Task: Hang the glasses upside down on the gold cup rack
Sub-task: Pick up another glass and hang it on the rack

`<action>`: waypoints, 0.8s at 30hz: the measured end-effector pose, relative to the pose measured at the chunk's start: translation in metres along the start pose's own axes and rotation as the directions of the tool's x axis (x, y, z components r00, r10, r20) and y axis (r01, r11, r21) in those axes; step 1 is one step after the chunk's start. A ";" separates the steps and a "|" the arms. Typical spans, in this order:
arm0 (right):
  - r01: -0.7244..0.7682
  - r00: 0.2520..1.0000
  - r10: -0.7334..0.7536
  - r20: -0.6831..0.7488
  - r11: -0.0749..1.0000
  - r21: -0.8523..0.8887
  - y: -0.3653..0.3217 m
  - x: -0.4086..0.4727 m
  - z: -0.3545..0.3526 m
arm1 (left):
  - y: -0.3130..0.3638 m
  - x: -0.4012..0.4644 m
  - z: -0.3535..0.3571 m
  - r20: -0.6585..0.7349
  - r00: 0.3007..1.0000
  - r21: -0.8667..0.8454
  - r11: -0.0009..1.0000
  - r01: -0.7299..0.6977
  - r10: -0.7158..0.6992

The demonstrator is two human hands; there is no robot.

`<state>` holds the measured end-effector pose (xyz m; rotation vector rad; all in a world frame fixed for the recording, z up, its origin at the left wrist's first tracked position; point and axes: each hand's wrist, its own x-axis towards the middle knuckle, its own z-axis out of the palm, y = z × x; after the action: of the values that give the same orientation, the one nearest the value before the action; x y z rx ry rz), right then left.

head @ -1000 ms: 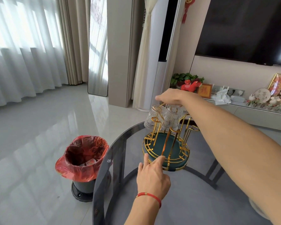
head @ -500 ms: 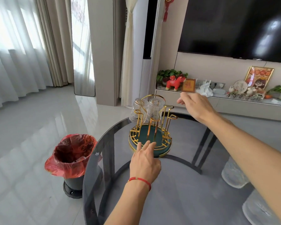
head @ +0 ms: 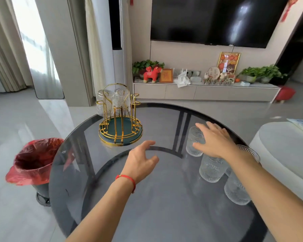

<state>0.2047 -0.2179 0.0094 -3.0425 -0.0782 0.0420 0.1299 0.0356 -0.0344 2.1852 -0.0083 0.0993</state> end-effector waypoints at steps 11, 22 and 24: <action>-0.078 0.994 0.059 0.094 0.975 0.207 -0.017 0.037 0.005 | 0.000 0.008 -0.002 0.057 0.991 -0.202 0.971 0.130 -0.121; -0.025 0.973 -0.184 0.140 0.517 0.856 -0.085 -0.009 0.015 | 0.004 0.012 -0.016 0.349 0.843 -0.679 0.510 0.528 -0.409; -0.094 0.960 -0.205 0.193 0.412 0.906 -0.093 -0.015 0.020 | 0.000 0.013 -0.022 0.402 0.830 -0.793 0.306 0.527 -0.386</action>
<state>0.1847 -0.1247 -0.0012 -1.8675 -0.1269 0.3781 0.1416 0.0543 -0.0206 1.0175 0.4154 -0.3380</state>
